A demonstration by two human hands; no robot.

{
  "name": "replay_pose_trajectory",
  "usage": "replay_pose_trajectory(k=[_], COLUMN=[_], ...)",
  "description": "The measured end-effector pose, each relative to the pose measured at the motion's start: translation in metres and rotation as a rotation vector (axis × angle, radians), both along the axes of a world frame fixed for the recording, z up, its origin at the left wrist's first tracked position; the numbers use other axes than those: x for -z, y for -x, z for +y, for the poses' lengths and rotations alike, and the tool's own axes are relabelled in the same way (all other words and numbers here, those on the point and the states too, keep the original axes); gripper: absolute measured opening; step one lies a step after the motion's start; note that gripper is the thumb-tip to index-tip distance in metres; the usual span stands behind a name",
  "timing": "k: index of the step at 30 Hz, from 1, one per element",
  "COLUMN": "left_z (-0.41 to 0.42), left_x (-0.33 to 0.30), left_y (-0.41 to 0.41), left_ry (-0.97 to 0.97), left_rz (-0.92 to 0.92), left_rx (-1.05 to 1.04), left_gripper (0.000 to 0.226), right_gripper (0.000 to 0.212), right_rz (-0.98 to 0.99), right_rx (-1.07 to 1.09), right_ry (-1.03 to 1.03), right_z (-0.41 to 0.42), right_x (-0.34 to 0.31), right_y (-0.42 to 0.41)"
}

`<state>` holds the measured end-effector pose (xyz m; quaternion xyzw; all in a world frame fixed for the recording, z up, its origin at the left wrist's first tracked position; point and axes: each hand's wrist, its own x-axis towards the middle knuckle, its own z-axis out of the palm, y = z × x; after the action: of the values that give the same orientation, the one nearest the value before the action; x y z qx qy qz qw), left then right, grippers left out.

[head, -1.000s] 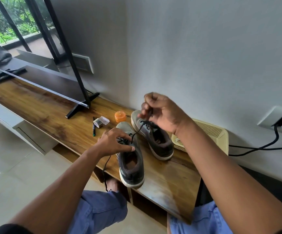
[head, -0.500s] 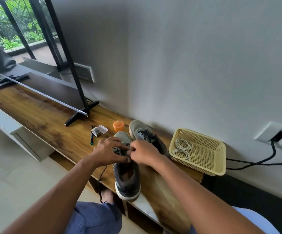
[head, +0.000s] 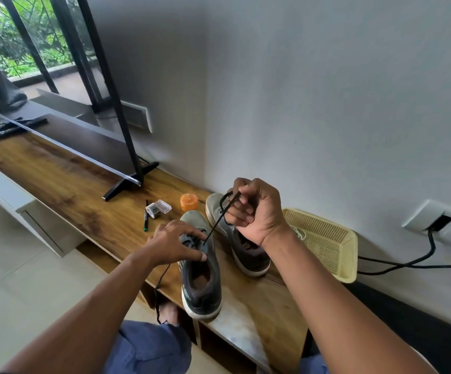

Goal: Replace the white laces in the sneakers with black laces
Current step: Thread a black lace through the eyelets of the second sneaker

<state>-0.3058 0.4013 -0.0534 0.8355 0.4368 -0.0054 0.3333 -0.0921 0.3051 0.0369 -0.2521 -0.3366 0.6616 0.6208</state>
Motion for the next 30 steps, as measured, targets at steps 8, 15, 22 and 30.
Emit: replay_pose_trajectory(k=[8, 15, 22, 30], left_z=[0.012, 0.010, 0.018, 0.022], left_x=[-0.002, 0.008, 0.004, -0.020], left_y=[0.008, 0.010, 0.011, 0.011], left_ry=[0.273, -0.124, -0.048, 0.154], left_rz=[-0.308, 0.100, -0.003, -0.336], left_rx=[-0.219, -0.195, -0.228, -0.326], left_gripper=[0.054, 0.018, 0.016, 0.031], right_gripper=[0.039, 0.037, 0.010, 0.038], right_rz=[-1.221, -1.546, -1.654, -1.656], right_rx=[-0.064, -0.636, 0.106, 0.000], right_ry=[0.178, 0.603, 0.224, 0.206], right_z=[-0.004, -0.008, 0.002, 0.004], right_x=[-0.008, 0.013, 0.034, 0.061], right_y=[-0.004, 0.007, 0.015, 0.037])
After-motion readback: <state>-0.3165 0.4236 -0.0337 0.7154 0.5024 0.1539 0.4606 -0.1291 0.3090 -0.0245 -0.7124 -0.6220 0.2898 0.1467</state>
